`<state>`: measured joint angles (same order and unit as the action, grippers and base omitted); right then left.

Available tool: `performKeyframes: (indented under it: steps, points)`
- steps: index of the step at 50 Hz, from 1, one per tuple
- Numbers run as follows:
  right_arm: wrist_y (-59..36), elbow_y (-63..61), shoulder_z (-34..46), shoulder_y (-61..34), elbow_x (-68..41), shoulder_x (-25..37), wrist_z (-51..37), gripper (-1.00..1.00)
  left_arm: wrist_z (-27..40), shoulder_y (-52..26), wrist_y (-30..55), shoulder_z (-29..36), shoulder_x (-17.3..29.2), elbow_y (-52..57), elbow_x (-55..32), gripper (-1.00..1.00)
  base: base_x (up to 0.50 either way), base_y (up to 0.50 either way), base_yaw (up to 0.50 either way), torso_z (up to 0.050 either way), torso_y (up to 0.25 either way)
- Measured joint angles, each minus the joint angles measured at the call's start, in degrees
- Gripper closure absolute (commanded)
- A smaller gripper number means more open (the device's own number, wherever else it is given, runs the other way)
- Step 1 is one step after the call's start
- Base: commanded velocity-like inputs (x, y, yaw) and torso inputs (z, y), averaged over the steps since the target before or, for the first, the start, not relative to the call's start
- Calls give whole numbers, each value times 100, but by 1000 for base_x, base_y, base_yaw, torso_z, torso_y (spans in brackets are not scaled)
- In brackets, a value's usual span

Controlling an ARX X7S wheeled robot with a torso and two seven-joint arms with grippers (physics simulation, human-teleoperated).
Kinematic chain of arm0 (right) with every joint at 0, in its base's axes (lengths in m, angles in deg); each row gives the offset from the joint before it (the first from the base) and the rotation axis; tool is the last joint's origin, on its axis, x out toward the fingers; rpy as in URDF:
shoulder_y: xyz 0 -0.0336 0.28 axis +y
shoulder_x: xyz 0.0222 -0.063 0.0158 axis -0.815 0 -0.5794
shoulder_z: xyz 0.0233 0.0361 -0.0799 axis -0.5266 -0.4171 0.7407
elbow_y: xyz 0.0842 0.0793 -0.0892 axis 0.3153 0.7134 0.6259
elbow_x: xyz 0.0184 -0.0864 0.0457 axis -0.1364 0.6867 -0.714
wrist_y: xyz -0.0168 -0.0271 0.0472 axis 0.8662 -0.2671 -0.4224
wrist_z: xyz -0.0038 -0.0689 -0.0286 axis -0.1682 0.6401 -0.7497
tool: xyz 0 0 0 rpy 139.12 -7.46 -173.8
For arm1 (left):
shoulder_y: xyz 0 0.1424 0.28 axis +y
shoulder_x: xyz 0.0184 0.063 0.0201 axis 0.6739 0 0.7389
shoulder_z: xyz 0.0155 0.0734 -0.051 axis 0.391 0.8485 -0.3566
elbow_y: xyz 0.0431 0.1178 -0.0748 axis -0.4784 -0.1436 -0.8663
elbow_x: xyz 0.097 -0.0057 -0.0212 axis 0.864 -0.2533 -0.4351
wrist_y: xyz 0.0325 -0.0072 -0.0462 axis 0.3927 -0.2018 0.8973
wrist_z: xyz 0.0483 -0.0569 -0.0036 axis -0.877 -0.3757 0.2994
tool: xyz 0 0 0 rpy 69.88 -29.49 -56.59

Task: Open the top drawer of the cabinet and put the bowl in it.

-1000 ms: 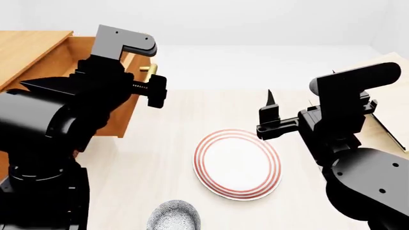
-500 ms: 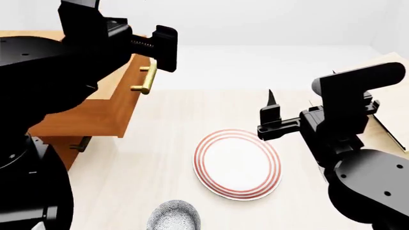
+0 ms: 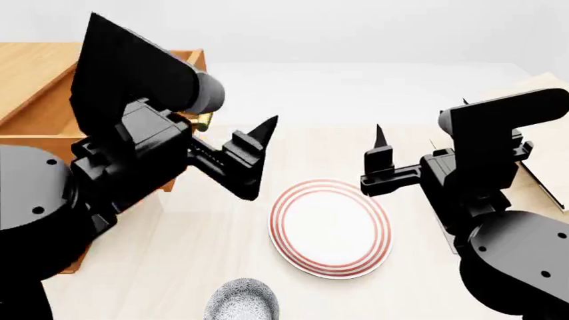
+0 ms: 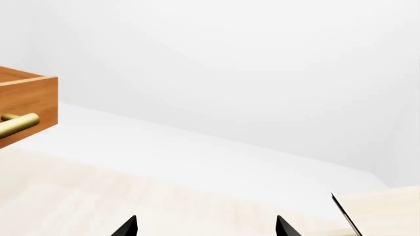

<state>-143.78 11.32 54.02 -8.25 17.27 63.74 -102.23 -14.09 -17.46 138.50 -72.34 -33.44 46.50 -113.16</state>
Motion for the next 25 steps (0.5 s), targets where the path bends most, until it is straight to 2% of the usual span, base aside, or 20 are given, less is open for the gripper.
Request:
performKeyframes:
  steps: [13, 25]
  points:
    - [22, -38, -9, 31, -25, 26, -30, -100, 95, 804, -188, -106, 303, 882, -878, -100, 0, 0, 0, 0, 0]
    - [52, -34, 4, 66, -24, 34, -37, -100, -255, 1648, -170, -237, 354, 1483, -801, -100, 0, 0, 0, 0, 0]
